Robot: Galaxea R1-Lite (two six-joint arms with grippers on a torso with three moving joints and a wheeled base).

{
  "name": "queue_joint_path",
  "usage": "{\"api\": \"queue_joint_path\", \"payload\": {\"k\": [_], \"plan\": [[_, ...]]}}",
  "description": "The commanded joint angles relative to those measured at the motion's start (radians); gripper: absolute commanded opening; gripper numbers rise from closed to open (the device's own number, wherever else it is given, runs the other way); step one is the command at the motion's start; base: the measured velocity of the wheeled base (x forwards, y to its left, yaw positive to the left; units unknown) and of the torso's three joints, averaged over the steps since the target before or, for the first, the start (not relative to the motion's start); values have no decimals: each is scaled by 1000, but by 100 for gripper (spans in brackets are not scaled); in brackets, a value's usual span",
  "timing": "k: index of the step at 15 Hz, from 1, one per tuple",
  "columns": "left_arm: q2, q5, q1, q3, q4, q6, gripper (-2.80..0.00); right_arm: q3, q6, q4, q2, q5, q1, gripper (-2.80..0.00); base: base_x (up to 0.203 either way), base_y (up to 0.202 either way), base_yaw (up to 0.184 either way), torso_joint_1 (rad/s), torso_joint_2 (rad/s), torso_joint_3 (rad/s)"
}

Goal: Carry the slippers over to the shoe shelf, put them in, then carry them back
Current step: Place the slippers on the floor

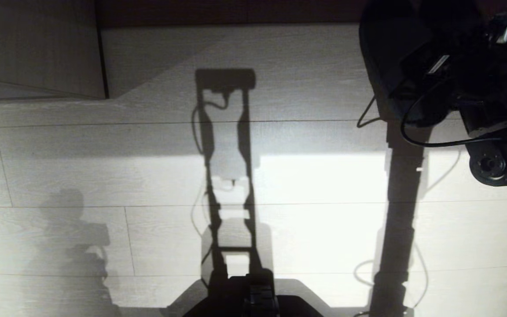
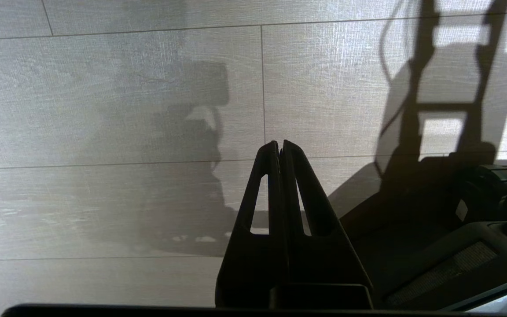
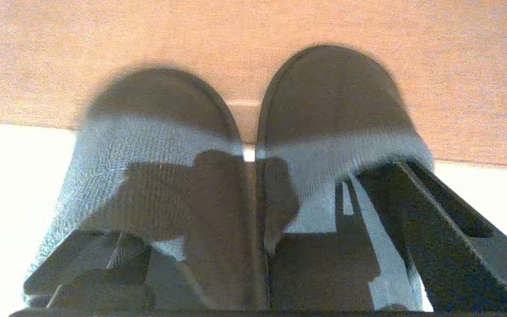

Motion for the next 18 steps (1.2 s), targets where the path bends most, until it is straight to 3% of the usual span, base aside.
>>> {"api": "queue_joint_path", "payload": {"k": [1,14,18], "plan": [[0,0,0,0,0,0,-280,76,15,13,-130,-1,0,0,0,0,0,0,0,0],[1,0,0,0,0,0,-280,458,15,19,-306,18,0,0,0,0,0,0,0,0],[0,0,0,0,0,0,-280,642,-11,15,-308,56,0,0,0,0,0,0,0,0]]}}
